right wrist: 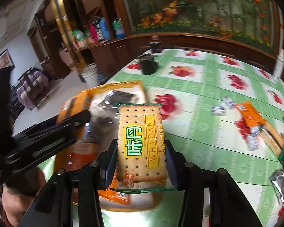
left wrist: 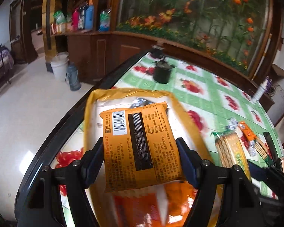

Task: Organize snacks
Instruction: 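Lower both packs into the tray and open both tools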

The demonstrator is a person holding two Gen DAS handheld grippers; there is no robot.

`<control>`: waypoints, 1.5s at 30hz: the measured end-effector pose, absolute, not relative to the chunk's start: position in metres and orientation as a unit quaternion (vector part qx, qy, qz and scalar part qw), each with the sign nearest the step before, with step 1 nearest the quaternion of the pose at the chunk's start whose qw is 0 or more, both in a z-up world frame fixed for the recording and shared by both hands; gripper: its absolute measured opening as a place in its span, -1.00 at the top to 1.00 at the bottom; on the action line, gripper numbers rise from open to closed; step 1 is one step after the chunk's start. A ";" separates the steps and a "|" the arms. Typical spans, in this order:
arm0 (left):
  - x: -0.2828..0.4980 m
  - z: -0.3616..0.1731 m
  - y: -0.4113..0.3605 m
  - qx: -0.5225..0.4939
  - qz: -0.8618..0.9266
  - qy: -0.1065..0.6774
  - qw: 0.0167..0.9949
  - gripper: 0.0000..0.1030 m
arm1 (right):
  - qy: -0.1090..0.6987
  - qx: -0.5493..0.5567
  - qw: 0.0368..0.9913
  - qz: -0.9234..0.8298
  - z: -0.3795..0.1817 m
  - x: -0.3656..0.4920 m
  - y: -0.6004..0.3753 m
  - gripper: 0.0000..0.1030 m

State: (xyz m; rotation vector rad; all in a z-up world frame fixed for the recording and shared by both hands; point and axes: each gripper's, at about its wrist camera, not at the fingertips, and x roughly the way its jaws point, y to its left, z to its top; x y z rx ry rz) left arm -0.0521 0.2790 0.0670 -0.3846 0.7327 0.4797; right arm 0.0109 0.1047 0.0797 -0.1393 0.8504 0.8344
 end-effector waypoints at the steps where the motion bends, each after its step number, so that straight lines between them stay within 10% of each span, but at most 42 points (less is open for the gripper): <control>1: -0.051 0.065 0.286 -0.192 0.234 0.356 0.884 -0.41 | 0.401 -0.070 0.824 0.395 0.079 0.010 0.110 0.01; 45: -0.023 0.043 0.312 -0.206 0.228 0.403 0.862 -0.44 | 0.424 -0.126 0.785 0.434 0.045 0.000 0.155 -0.14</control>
